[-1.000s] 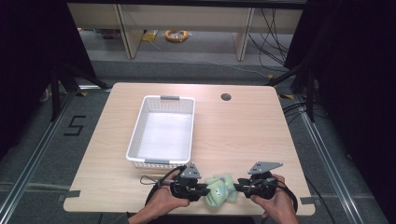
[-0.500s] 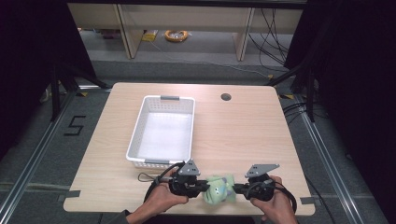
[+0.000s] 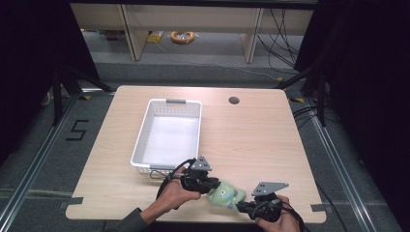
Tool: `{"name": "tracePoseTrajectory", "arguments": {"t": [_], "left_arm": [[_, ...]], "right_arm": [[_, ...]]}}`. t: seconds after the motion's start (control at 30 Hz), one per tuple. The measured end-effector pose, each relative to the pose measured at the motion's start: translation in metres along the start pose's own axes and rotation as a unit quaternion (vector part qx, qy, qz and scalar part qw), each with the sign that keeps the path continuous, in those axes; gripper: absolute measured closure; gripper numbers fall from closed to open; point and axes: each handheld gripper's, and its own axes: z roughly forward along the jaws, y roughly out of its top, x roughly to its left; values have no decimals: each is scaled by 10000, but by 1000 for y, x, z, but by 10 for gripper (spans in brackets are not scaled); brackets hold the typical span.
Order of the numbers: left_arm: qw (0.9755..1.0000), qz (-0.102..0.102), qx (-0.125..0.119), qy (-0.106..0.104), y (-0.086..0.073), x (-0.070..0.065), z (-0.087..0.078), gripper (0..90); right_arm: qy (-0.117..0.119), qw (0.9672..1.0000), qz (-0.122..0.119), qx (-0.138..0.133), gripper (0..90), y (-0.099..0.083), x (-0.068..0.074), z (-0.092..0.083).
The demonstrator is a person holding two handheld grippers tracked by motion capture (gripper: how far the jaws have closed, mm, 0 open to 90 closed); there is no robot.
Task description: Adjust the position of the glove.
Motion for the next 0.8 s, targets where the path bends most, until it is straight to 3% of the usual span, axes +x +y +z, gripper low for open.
{"name": "tracePoseTrajectory", "arguments": {"t": [0.03,0.1,0.13,0.2,0.23,0.37,0.43,0.5,0.57,0.63,0.7,0.73,0.77,0.8], "left_arm": [[10000,-27,17,65,-2,1,0,818],[10000,-57,35,6,-3,3,-1,813],[9999,-126,-7,11,-4,4,0,812],[9999,-105,-18,-52,-4,6,-1,812],[9999,-161,-62,13,-4,4,-2,813],[9999,-80,-121,-47,-3,-1,-5,813],[9999,-74,-105,-28,-4,-1,-5,812],[9998,-162,-34,-54,-7,0,-3,804],[9999,-129,-7,-57,-9,4,-2,782],[9996,-257,-70,-74,-10,5,-3,743],[9993,-343,-77,-131,-10,5,-6,690],[9995,-284,-98,-87,-10,5,-8,675],[9993,-347,-112,-93,-10,4,-10,647],[9994,-304,-150,-63,-11,5,-10,631]], "right_arm": [[6,9999,20,103,866,0,-2,-1],[-20,9999,148,53,865,-2,-3,-2],[-33,10000,45,10,865,-2,-6,-2],[-32,10000,13,12,865,-1,-6,-3],[-53,10000,27,-74,865,-1,-6,-3],[-160,9998,-119,-23,865,3,-5,-10],[-177,9998,-48,-126,862,2,-8,-7],[-139,9999,16,73,850,-1,-11,-4],[-95,9998,90,163,827,-4,-9,1],[-117,9999,13,68,808,-4,-9,3],[-136,9998,-3,153,773,-3,-8,0],[-135,9998,9,136,754,-3,-9,0],[-124,9997,183,78,731,-4,-7,0],[-157,9998,98,64,701,-3,-9,-2]]}}
